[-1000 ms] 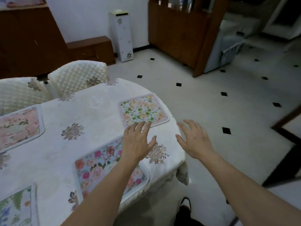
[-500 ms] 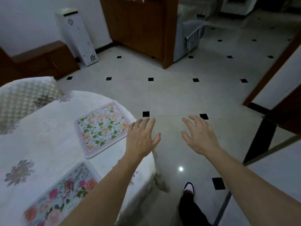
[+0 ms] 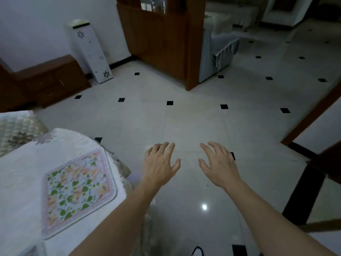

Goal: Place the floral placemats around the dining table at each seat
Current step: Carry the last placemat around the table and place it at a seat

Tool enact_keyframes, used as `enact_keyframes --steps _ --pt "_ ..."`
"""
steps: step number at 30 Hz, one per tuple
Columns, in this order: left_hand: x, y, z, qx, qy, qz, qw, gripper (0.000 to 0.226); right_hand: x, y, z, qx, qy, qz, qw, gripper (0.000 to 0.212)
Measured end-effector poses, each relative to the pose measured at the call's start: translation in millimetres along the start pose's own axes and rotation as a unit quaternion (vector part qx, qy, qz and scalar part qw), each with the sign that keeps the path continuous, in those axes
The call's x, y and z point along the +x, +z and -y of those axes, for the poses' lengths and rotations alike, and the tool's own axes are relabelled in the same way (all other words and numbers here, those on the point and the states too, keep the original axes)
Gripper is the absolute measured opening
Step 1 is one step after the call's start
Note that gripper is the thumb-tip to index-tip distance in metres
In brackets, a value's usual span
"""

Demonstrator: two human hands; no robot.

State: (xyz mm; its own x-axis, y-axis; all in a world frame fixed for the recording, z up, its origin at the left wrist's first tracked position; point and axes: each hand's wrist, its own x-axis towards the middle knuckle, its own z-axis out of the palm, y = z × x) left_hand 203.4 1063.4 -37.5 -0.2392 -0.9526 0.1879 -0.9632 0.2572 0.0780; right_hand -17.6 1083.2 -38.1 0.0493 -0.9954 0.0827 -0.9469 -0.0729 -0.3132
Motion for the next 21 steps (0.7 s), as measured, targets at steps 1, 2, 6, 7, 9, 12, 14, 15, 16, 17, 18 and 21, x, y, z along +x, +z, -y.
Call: enact_keyframes --steps 1,2,6,7,9,12,14,15,16,17,18,21 --pt "9 1 -4 0.003 -0.001 0.004 1.000 0.062 9 0 -6 0.001 -0.001 0.005 1.000 0.055" --pt "18 2 -6 0.005 -0.003 0.004 1.000 0.062 18 1 -11 0.004 -0.004 0.008 1.000 0.056" --pt "45 6 -2 0.011 -0.021 -0.009 1.000 0.061 53 7 -22 0.001 -0.021 0.026 0.999 0.055" --pt "51 8 1 0.012 -0.024 -0.014 1.000 0.061 61 8 -22 0.001 -0.026 0.027 0.999 0.053" --pt "64 13 9 0.013 -0.031 -0.019 0.999 0.061 77 14 -19 0.007 -0.036 0.027 0.999 0.053" --pt "84 22 24 0.010 -0.045 -0.007 0.999 0.062 106 24 -12 0.013 -0.049 0.036 0.998 0.057" --pt "100 30 39 0.013 -0.054 -0.006 0.998 0.062 129 31 -2 0.013 -0.062 0.038 0.997 0.059" --pt "108 34 48 0.013 -0.060 -0.007 0.998 0.061 142 34 4 0.013 -0.070 0.041 0.997 0.060" --pt "116 38 57 0.012 -0.069 -0.009 0.998 0.061 155 38 10 0.010 -0.077 0.045 0.996 0.060" --pt "127 42 70 0.010 -0.079 -0.012 0.997 0.061 174 43 17 0.006 -0.085 0.049 0.995 0.060" --pt "136 44 79 0.007 -0.085 -0.016 0.996 0.061 188 46 22 0.004 -0.092 0.048 0.995 0.059" --pt "168 48 125 0.010 -0.099 -0.028 0.995 0.061 243 57 44 -0.014 -0.117 0.049 0.992 0.057"
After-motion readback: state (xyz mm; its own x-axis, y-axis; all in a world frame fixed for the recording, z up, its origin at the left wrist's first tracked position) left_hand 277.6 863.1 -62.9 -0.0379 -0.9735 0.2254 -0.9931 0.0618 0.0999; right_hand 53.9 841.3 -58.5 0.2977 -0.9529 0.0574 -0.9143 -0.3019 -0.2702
